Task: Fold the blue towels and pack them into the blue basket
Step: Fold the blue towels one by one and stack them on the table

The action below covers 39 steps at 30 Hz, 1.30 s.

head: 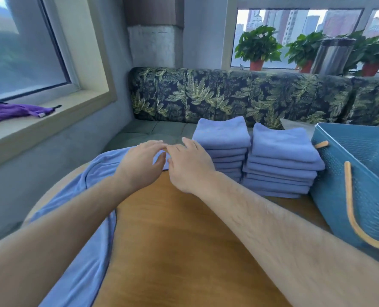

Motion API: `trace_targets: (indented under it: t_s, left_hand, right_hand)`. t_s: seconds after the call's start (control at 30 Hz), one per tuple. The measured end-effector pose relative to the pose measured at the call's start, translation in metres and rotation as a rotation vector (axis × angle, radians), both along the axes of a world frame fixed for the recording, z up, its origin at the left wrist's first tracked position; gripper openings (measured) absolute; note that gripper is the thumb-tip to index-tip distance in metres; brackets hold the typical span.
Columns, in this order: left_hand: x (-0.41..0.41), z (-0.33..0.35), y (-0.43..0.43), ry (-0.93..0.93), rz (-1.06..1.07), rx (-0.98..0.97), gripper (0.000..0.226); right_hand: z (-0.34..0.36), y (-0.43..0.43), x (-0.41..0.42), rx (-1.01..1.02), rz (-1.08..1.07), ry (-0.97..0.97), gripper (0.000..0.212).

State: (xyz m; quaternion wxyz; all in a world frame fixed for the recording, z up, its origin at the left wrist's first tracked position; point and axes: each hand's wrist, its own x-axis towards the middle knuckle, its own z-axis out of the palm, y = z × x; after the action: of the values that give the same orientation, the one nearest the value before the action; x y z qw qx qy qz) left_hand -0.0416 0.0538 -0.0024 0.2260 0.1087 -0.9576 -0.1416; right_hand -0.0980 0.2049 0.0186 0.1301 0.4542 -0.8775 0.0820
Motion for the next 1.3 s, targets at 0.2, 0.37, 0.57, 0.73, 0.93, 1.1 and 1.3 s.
trace_targets:
  t_s: [0.2,0.37,0.57,0.73,0.93,1.1,1.3]
  left_hand:
    - [0.075,-0.028,-0.074,-0.165,0.173,-0.051,0.038]
    - [0.107,-0.063,-0.129,-0.439,0.423,-0.022,0.03]
    - [0.111,-0.093,-0.13,-0.414,0.364,-0.044,0.023]
    - [0.106,-0.092,-0.089,-0.289,0.184,0.035,0.036]
    - [0.095,-0.07,-0.064,-0.188,0.257,0.229,0.024]
    - [0.096,-0.082,-0.073,-0.41,0.527,0.198,0.039]
    - [0.088,-0.08,-0.042,-0.361,0.407,0.451,0.024]
  right_hand:
    - [-0.042,-0.077,0.052,0.051,0.125,-0.159,0.037]
    - [-0.075,-0.12,0.068,0.143,0.137,-0.22,0.033]
    - [-0.091,-0.129,0.07,0.2,0.084,-0.292,0.036]
    - [-0.095,-0.117,0.06,0.117,-0.115,-0.384,0.043]
    - [-0.104,-0.088,0.05,0.055,-0.276,-0.462,0.05]
    - [-0.105,-0.063,0.058,-0.006,-0.284,-0.488,0.036]
    - [-0.099,-0.012,0.068,-0.361,-0.248,-0.737,0.021]
